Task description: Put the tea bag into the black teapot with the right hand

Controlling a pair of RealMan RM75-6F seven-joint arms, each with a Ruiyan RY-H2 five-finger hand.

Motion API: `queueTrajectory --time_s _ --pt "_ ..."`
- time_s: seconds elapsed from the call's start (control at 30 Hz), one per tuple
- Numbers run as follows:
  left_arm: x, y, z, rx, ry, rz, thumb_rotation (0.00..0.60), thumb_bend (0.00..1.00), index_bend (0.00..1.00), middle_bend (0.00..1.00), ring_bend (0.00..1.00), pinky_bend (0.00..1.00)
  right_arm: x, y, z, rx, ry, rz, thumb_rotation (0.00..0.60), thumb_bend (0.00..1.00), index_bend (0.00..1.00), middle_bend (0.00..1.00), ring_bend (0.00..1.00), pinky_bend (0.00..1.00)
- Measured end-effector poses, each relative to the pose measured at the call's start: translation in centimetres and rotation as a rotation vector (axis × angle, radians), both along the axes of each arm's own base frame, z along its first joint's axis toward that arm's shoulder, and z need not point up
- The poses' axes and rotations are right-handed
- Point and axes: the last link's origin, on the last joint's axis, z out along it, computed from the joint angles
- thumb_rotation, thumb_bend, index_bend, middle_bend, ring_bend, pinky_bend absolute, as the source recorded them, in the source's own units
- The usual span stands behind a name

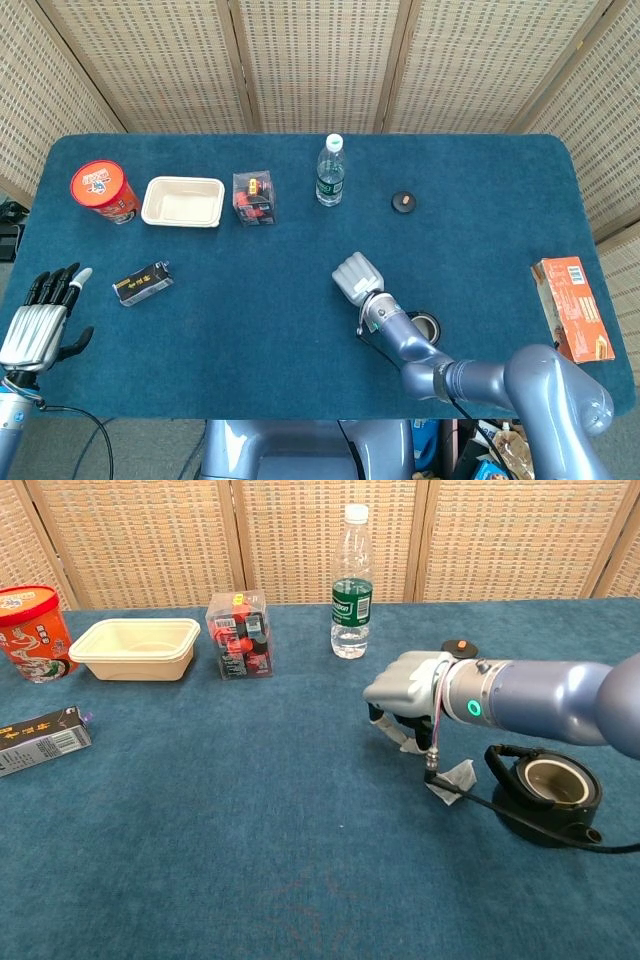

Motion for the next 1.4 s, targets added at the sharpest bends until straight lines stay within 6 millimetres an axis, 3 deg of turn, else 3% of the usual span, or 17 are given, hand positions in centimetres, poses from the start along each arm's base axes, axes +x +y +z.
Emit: queueTrajectory --time_s 0.63,1.4 --pt "0.3 -0.1 0.2 0.006 -0.005 -0.012 0.600 0.37 0.00 0.00 0.00 0.00 0.6 1.7 5.2 -0.035 -0.133 0.012 0.600 0.63 0.63 0.91 0.93 1.00" --pt "1.0 -0.1 0.9 0.020 -0.002 -0.034 0.600 0.37 0.00 0.00 0.00 0.00 -0.8 4.7 14.2 -0.123 -0.370 -0.022 0.600 0.63 0.64 0.91 0.93 1.00"
